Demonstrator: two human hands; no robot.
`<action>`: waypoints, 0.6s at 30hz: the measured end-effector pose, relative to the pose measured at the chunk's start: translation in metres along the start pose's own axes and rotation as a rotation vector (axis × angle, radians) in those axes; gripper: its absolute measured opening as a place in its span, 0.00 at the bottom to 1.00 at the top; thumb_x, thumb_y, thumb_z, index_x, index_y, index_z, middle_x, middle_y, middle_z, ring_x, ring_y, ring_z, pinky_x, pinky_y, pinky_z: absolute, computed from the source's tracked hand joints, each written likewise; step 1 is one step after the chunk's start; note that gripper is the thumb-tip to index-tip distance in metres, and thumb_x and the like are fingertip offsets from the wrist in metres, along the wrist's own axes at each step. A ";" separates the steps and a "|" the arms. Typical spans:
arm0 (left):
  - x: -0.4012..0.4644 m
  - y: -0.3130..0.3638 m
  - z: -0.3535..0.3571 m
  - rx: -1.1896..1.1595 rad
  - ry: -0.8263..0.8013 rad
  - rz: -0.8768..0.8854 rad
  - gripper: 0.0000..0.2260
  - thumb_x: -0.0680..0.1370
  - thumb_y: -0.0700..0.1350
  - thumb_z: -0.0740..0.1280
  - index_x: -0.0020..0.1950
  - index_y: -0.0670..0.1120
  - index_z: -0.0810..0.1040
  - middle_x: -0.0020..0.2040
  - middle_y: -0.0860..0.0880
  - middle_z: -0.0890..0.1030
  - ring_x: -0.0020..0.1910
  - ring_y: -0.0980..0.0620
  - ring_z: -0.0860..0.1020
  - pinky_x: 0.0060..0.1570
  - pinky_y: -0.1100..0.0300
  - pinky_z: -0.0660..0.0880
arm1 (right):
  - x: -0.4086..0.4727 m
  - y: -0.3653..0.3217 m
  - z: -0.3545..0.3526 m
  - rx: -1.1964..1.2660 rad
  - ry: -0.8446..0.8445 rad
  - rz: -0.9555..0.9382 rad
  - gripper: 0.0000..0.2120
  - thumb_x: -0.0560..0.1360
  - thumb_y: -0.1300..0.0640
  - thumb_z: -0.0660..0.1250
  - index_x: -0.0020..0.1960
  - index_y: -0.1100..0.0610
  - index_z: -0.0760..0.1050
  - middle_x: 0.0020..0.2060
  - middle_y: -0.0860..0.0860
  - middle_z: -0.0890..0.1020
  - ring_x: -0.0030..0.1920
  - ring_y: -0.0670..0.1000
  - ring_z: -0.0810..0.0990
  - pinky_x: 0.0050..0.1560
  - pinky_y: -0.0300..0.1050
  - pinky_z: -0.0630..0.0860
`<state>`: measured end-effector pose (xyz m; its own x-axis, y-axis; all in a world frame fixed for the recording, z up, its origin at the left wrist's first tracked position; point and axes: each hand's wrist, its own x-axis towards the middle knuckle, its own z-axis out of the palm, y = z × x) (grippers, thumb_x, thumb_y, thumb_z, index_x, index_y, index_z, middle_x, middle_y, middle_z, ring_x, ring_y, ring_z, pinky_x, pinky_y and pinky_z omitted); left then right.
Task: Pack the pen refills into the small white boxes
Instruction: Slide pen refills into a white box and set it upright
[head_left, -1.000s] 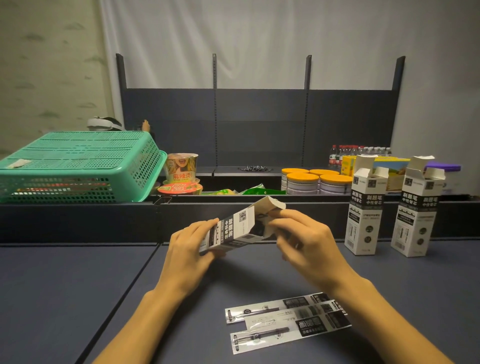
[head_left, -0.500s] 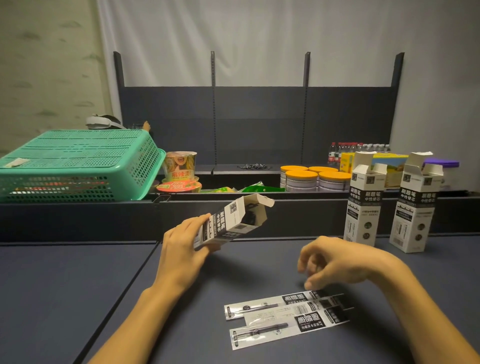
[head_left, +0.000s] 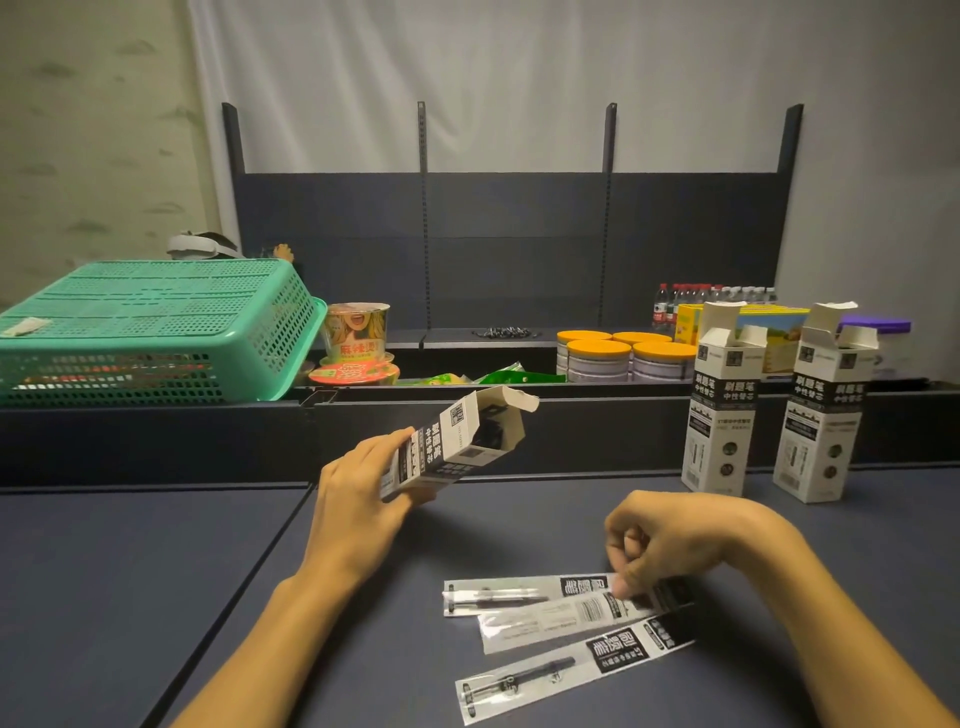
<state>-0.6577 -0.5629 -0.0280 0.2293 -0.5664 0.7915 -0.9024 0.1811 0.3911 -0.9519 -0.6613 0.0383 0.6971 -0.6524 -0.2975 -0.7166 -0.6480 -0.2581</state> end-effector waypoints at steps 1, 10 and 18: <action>0.000 0.001 0.000 -0.003 0.000 -0.003 0.29 0.67 0.55 0.72 0.67 0.50 0.73 0.61 0.52 0.78 0.58 0.51 0.77 0.56 0.43 0.74 | -0.001 0.001 -0.001 0.043 0.022 -0.025 0.09 0.72 0.48 0.73 0.39 0.49 0.75 0.36 0.46 0.77 0.36 0.44 0.73 0.40 0.38 0.70; 0.000 0.001 -0.001 -0.025 0.014 -0.008 0.28 0.67 0.55 0.72 0.66 0.50 0.73 0.60 0.52 0.79 0.57 0.52 0.77 0.54 0.44 0.75 | -0.012 -0.007 -0.008 0.714 0.325 -0.302 0.08 0.75 0.58 0.70 0.45 0.62 0.73 0.44 0.61 0.82 0.38 0.56 0.84 0.32 0.43 0.76; 0.002 0.003 -0.002 -0.060 0.045 -0.028 0.29 0.66 0.56 0.73 0.65 0.47 0.75 0.58 0.52 0.79 0.55 0.52 0.78 0.55 0.45 0.75 | -0.034 -0.019 -0.023 1.296 0.517 -0.506 0.10 0.69 0.59 0.69 0.47 0.62 0.72 0.47 0.67 0.83 0.44 0.65 0.84 0.38 0.49 0.83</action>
<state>-0.6590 -0.5616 -0.0242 0.2711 -0.5354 0.7999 -0.8722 0.2149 0.4395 -0.9618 -0.6360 0.0745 0.6049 -0.7144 0.3517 0.2706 -0.2310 -0.9346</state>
